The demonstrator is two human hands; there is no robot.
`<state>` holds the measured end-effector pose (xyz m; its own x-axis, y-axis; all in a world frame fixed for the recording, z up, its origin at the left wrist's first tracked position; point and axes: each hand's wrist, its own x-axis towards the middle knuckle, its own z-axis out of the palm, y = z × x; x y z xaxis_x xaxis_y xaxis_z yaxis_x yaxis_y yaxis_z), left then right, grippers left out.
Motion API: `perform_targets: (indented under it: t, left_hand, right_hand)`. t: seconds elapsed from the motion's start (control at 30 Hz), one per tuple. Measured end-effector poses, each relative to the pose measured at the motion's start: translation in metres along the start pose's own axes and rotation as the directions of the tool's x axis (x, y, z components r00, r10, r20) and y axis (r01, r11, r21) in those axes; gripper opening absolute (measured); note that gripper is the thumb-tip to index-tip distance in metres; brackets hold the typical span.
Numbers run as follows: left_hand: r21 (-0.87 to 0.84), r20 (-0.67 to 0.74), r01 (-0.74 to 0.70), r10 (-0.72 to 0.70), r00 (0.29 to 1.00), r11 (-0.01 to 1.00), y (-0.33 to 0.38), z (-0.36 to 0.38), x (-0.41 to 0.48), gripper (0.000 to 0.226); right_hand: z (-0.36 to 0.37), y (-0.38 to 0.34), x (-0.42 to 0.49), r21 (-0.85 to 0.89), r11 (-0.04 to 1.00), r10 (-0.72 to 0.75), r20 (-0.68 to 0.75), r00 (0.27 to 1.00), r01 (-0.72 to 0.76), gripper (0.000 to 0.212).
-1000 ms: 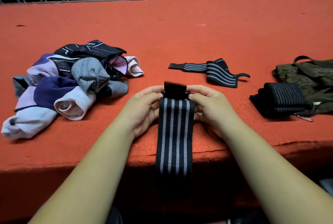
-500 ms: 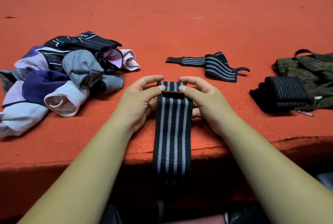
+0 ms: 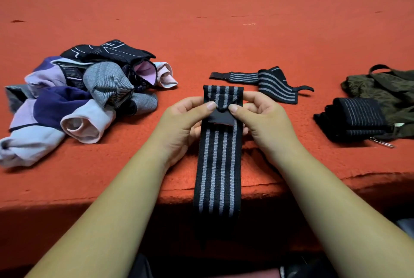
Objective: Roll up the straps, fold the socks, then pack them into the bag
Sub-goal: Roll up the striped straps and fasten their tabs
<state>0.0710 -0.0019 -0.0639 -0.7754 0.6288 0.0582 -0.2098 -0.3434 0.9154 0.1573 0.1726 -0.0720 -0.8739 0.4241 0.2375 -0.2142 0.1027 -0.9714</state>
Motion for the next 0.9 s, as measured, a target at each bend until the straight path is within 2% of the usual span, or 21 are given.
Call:
perform_targets:
  t: [0.13, 0.3, 0.37, 0.5, 0.6, 0.7, 0.9]
  left_hand:
    - [0.096, 0.025, -0.014, 0.011, 1.000, 0.995, -0.004, -0.002, 0.001, 0.035]
    - [0.155, -0.048, -0.061, 0.069, 0.996, 0.986, -0.006, -0.009, 0.004, 0.037]
    - [0.157, -0.067, -0.073, 0.084, 0.994, 0.985, -0.006, -0.009, 0.004, 0.037]
    - [0.150, -0.045, -0.078, 0.085, 0.995, 0.986, -0.006, -0.011, 0.005, 0.038]
    - [0.160, 0.024, -0.019, 0.015, 1.000, 0.987, -0.006, -0.013, 0.004, 0.038]
    - [0.267, 0.009, 0.000, -0.003, 1.000, 0.964, -0.009, -0.013, 0.003, 0.031]
    - [0.242, -0.085, -0.038, 0.061, 0.995, 0.970, -0.011, -0.014, 0.005, 0.024]
  right_hand:
    - [0.004, 0.000, -0.001, 0.040, 0.999, 0.016, -0.035, 0.999, -0.014, 0.022]
    - [0.005, 0.000, -0.011, 0.018, 0.985, 0.166, 0.180, 0.970, -0.172, 0.020]
    - [0.004, -0.001, -0.013, -0.032, 0.986, 0.164, 0.211, 0.964, -0.161, 0.011]
    - [0.003, 0.000, -0.012, -0.090, 0.990, 0.120, 0.171, 0.978, -0.106, 0.001]
    - [0.003, 0.003, -0.012, -0.084, 0.995, 0.070, 0.115, 0.991, -0.061, 0.004]
    - [0.002, 0.004, -0.010, -0.093, 0.995, 0.055, 0.065, 0.996, -0.048, 0.012]
    - [0.001, 0.001, -0.009, -0.052, 0.992, 0.120, 0.180, 0.976, -0.113, 0.031]
